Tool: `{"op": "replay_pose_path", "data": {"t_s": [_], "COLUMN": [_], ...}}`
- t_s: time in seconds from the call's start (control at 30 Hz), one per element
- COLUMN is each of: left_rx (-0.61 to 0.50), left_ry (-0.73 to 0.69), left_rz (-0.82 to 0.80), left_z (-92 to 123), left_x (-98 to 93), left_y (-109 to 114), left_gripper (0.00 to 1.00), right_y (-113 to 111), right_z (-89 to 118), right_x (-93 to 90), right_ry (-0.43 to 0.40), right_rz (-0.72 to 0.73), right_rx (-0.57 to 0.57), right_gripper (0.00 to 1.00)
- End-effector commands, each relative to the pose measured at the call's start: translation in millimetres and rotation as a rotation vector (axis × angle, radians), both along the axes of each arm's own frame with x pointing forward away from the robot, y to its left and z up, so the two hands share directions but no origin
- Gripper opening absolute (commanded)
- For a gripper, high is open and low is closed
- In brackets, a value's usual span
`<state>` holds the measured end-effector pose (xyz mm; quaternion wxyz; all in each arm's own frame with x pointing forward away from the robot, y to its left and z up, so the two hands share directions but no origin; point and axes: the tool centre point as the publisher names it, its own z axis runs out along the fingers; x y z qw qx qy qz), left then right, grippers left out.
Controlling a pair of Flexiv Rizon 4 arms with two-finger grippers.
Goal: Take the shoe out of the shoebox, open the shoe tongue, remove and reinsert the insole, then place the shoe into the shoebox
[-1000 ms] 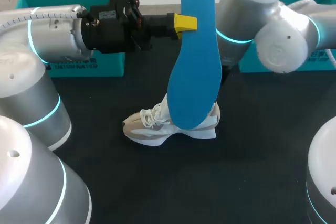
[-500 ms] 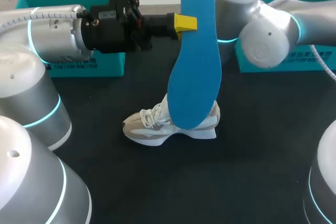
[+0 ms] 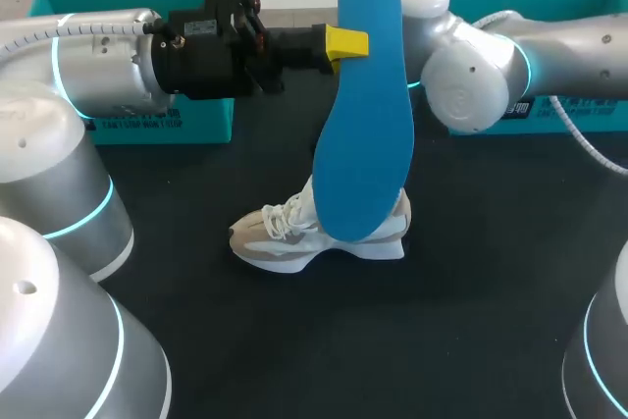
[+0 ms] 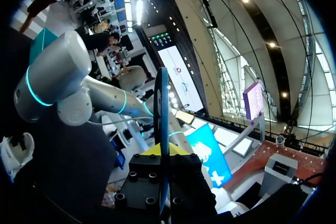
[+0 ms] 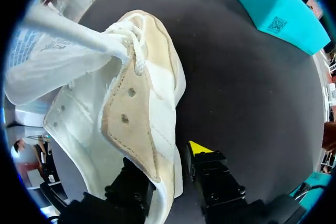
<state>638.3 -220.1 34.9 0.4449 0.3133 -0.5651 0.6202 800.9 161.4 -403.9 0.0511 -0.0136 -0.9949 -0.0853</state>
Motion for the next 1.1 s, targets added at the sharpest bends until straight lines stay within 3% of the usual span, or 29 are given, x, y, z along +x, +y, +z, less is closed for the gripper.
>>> {"op": "replay_pose_path", "data": {"t_s": [0.03, 0.17, 0.23, 0.27, 0.37, 0.5, 0.87, 0.9, 1.07, 1.1], "left_rx": [0.001, 0.001, 0.001, 0.001, 0.001, 0.001, 0.001, 0.001, 0.001, 0.001], "left_ry": [0.0, 0.0, 0.0, 0.0, 0.0, 0.0, 0.0, 0.0, 0.0, 0.0], "left_rz": [0.001, 0.001, 0.001, 0.001, 0.001, 0.001, 0.001, 0.001, 0.001, 0.001], "left_z": [-2, -2, -2, -2, -2, -2, -2, -2, -2, -2], "left_x": [-1.3, -1.3, -1.3, -1.3, -1.3, -1.3, -1.3, -1.3, -1.3, -1.3], "left_y": [0, 0, 0, 0, 0, 0, 0, 0, 0, 0], "left_gripper": [0.0, 0.0, 0.0, 0.0, 0.0, 0.0, 0.0, 0.0, 0.0, 0.0], "right_y": [-2, -4, -5, -5, -7, -10, -11, -19, -23, -23], "right_z": [1, 11, 18, 21, 27, 32, 34, 27, 23, 22], "right_x": [-4.4, -11.4, -18.0, -22.4, -36.3, -48.3, -48.4, -50.3, -51.5, -52.4], "right_ry": [0.009, 0.063, 0.111, 0.175, 0.235, 0.22, 0.196, 0.204, 0.223, 0.17], "right_rz": [-0.043, -0.11, -0.205, -0.284, -0.487, -0.688, -0.684, -0.757, -1.127, -1.203], "right_rx": [-0.014, -0.033, -0.016, -0.023, 0.028, 0.137, 0.155, 0.079, 0.218, 0.188], "right_gripper": [0.0, 0.0, 0.0, 0.0, 0.0, 0.0, 0.0, 0.0, 0.0, 0.0]}}
